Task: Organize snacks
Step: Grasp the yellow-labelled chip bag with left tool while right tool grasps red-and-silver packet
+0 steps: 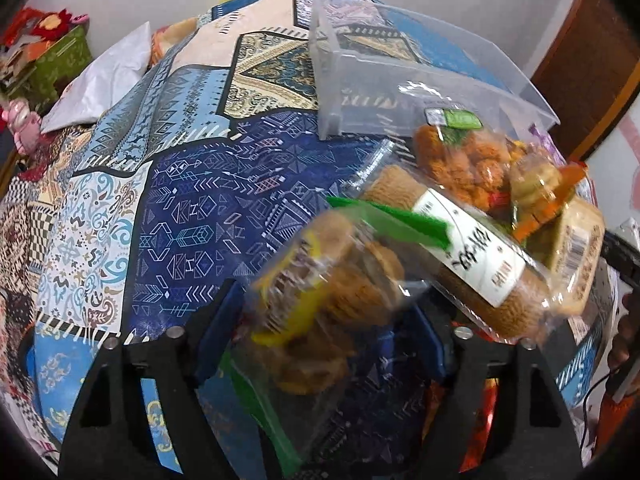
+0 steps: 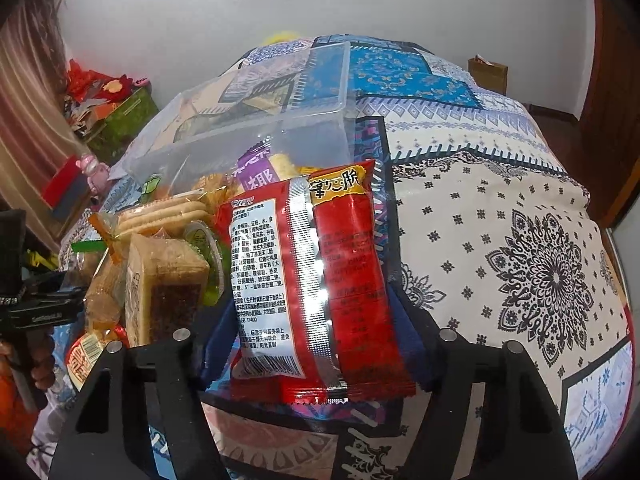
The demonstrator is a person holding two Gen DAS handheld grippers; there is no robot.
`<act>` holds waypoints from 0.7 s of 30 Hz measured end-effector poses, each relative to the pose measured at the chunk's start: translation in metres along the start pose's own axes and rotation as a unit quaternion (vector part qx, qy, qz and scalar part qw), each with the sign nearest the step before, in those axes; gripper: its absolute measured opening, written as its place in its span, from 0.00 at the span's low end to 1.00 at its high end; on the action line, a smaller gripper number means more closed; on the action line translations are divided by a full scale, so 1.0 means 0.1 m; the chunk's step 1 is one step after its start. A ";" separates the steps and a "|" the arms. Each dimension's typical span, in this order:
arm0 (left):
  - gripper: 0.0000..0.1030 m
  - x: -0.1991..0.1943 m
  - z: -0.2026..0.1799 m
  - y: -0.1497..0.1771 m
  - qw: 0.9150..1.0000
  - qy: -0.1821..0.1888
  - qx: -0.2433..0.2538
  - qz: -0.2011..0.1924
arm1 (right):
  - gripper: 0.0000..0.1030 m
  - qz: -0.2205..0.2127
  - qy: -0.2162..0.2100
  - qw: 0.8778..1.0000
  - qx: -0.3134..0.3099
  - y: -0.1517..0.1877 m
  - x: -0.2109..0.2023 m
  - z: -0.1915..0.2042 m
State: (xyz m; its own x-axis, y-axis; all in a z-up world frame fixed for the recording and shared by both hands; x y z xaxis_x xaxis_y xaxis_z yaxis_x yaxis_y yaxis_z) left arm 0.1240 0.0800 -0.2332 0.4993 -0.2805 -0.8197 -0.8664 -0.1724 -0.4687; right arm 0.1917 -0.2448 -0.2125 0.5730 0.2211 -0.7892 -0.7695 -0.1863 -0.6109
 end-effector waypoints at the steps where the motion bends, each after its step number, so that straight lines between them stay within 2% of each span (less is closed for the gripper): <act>1: 0.67 0.00 0.02 -0.01 1.000 0.002 -0.007 -0.003 | 0.62 -0.001 0.001 1.000 -0.002 0.00 -0.01 0.00; 4: 0.57 -0.06 0.04 -0.02 1.000 0.010 -0.016 -0.010 | 0.61 -0.005 0.006 1.000 0.001 0.00 -0.03 -0.01; 7: 0.55 -0.15 0.03 -0.03 1.000 0.003 -0.008 -0.021 | 0.61 -0.013 0.007 1.000 0.008 -0.02 -0.09 -0.05; 14: 0.54 -0.53 -0.10 -0.12 0.997 0.001 0.006 -0.073 | 0.61 -0.038 0.002 0.999 0.015 -0.15 -0.27 -0.05; 21: 0.54 -0.88 -0.31 -0.42 0.991 0.027 0.024 -0.131 | 0.61 -0.079 -0.011 0.997 0.010 -0.42 -0.46 0.05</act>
State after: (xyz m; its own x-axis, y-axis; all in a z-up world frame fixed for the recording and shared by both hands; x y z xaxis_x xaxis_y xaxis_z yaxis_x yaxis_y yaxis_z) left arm 0.1166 0.0828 -0.1310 0.7051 -0.2827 -0.6503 -0.7064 -0.2010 -0.6786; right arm 0.1963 -0.2423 -0.1498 0.6807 0.2667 -0.6822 -0.6764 -0.1286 -0.7252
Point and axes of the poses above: each gripper's, at about its wrist camera, not at the fingertips, and x roughly the way its jaws point, z to its left, y to its underside, the point moved 1 cm from there along x, roughly the way its jaws point, and after that the axes turned 12 degrees about y, right-handed, at the moved point
